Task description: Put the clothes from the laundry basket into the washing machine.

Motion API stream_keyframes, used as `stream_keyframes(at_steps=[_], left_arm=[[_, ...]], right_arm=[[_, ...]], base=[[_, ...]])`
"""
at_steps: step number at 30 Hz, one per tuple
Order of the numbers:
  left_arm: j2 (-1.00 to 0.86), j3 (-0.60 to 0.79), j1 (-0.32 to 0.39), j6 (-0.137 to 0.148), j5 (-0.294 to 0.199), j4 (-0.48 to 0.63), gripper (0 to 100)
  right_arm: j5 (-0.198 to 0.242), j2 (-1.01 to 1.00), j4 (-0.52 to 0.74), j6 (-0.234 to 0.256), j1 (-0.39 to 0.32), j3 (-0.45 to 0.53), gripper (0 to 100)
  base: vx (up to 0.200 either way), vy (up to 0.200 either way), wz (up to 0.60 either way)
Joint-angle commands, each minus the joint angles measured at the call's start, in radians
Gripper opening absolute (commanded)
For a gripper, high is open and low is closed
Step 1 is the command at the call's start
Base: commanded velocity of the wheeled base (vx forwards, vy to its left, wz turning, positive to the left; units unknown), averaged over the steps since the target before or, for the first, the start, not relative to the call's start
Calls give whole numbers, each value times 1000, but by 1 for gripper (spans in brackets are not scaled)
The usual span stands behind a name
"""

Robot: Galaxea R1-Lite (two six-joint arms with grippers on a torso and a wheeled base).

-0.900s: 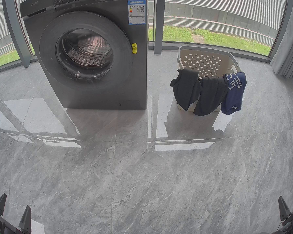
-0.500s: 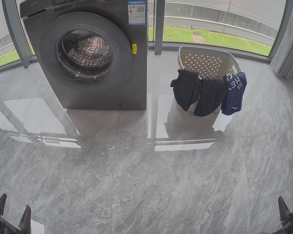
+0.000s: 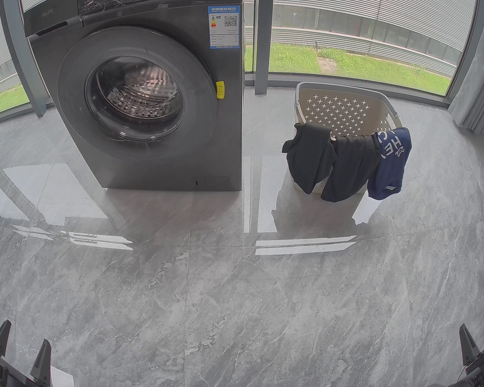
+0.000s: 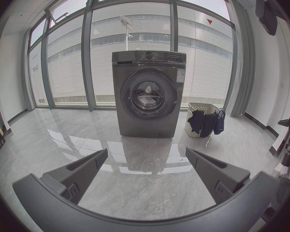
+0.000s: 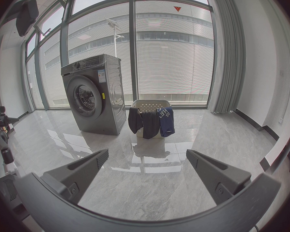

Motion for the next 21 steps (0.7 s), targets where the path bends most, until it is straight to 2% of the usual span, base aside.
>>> stream_keyframes(at_steps=[1,11,20,21], left_arm=[[-13,18,-2,-4,1,-1,100],[-12,18,-2,-8,1,-1,100],[-12,18,-2,-11,1,-2,100],[-12,18,-2,-11,1,-2,100]], right_arm=[[1,-17,0,1,0,18,100],[1,-17,0,1,1,18,100],[-1,-17,0,1,1,18,100],[-1,-17,0,1,1,18,100]], base=[[0,0,0],[0,0,0],[200,0,0],[0,0,0]])
